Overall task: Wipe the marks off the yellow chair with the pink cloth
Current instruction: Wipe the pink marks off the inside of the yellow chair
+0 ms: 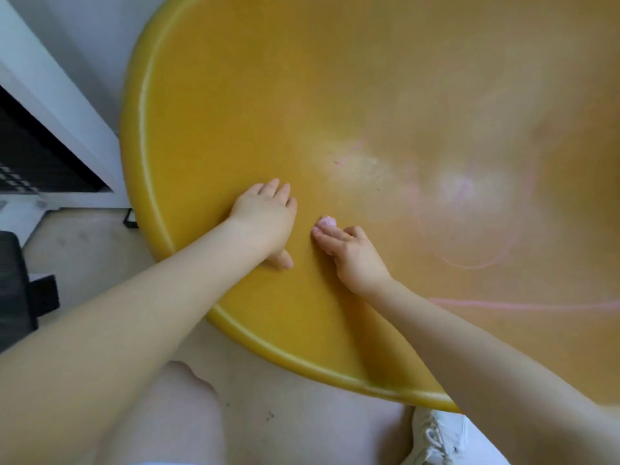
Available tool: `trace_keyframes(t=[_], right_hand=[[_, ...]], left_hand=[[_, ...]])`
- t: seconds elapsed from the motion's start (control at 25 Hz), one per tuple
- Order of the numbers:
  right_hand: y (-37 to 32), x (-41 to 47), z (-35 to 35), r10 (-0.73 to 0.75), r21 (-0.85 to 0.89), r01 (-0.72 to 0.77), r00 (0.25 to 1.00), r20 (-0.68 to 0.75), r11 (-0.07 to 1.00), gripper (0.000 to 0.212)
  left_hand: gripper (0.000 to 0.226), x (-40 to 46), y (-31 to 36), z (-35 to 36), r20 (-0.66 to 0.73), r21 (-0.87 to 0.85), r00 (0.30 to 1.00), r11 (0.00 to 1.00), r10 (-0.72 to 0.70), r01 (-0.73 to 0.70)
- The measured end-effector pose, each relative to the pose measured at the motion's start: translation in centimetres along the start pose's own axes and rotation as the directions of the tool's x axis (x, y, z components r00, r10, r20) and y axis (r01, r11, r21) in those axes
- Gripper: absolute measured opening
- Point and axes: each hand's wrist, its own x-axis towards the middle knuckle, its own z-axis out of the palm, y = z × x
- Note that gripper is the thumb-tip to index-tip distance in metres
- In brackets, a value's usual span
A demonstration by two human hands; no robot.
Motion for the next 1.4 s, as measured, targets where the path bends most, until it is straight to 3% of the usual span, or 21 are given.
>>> trace_keyframes(t=[0.08, 0.16, 0.2, 0.28, 0.36, 0.48, 0.56, 0.64, 0.72, 0.76, 0.8, 0.96, 1.16, 1.24, 1.32, 1.4], right_hand=[[0.3, 3.7, -0.4, 0.255, 0.037, -0.254, 0.967, -0.026, 0.967, 0.045], [-0.2, 5.3, -1.1, 0.361, 0.147, -0.357, 0.932, 0.001, 0.922, 0.031], [-1.0, 4.6, -1.5, 0.328, 0.215, -0.324, 0.944, 0.015, 0.922, 0.026], [-3.1, 1.2, -1.5, 0.085, 0.266, -0.066, 0.994, -0.063, 0.962, 0.025], [-4.2, -1.3, -0.9, -0.131, 0.271, 0.157, 0.985, -0.109, 0.95, 0.028], [-2.2, 1.7, 0.1, -0.256, 0.195, 0.295, 0.945, -0.201, 0.935, 0.029], [-0.2, 5.2, 0.9, -0.139, 0.163, 0.19, 0.95, -0.281, 0.968, 0.032], [2.0, 8.9, 1.1, 0.102, 0.213, -0.028, 0.933, -0.345, 0.977, 0.027], [2.9, 11.2, 0.7, 0.3, 0.276, -0.209, 0.89, -0.344, 0.938, 0.024], [2.8, 11.5, 0.5, 0.329, 0.286, -0.237, 0.882, -0.338, 0.929, 0.025], [2.3, 11.1, 0.2, 0.309, 0.28, -0.219, 0.892, -0.331, 0.934, 0.027], [-0.6, 3.4, 0.8, -0.03, 0.19, 0.08, 0.966, -0.255, 0.979, 0.028], [0.9, 4.1, 0.5, -0.22, 0.134, 0.251, 0.953, -0.21, 0.959, 0.04], [2.8, 7.6, 0.5, -0.1, 0.07, 0.123, 0.958, -0.268, 0.99, 0.036], [4.3, 10.3, 0.3, 0.128, 0.089, -0.105, 0.939, -0.32, 0.99, 0.031], [4.1, 10.8, 0.0, 0.208, 0.088, -0.19, 0.923, -0.323, 0.978, 0.037]], left_hand=[[0.107, 0.7, -0.5, -0.2, -0.018, 0.001, 0.999, 0.999, -0.051, 0.051], [0.109, 1.2, -0.7, -0.1, -0.011, 0.006, 0.995, 0.995, -0.098, 0.098], [0.11, 1.2, -0.7, -0.1, -0.007, 0.003, 0.993, 0.993, -0.114, 0.114], [0.114, 1.3, -0.5, 0.2, -0.019, -0.02, 0.989, 0.989, -0.148, 0.147], [0.116, 1.5, -0.4, 0.3, -0.038, -0.046, 0.986, 0.986, -0.162, 0.16], [0.115, 1.4, -0.5, 0.6, -0.018, -0.044, 0.988, 0.987, -0.155, 0.154], [0.117, 1.4, -0.6, 0.8, 0.005, -0.047, 0.986, 0.985, -0.164, 0.164], [0.12, 1.3, -0.6, 1.0, 0.03, -0.019, 0.987, 0.987, -0.159, 0.16], [0.123, 1.5, -0.6, 1.1, 0.037, -0.005, 0.987, 0.988, -0.153, 0.153], [0.123, 1.6, -0.6, 1.1, 0.034, -0.007, 0.988, 0.988, -0.153, 0.154], [0.123, 1.6, -0.6, 1.0, 0.034, -0.014, 0.988, 0.988, -0.152, 0.153], [0.117, 1.5, -0.3, 1.0, 0.043, -0.104, 0.99, 0.985, -0.132, 0.135], [0.113, 1.3, 0.6, 1.1, 0.054, -0.159, 0.999, 0.987, -0.004, 0.013], [0.112, 1.3, 0.7, 1.4, 0.067, -0.145, 0.998, 0.989, 0.019, -0.009], [0.111, 1.4, 0.7, 1.6, 0.091, -0.128, 0.995, 0.992, 0.032, -0.02], [0.11, 1.6, 1.0, 1.5, 0.11, -0.12, 0.993, 0.992, 0.049, -0.036]])
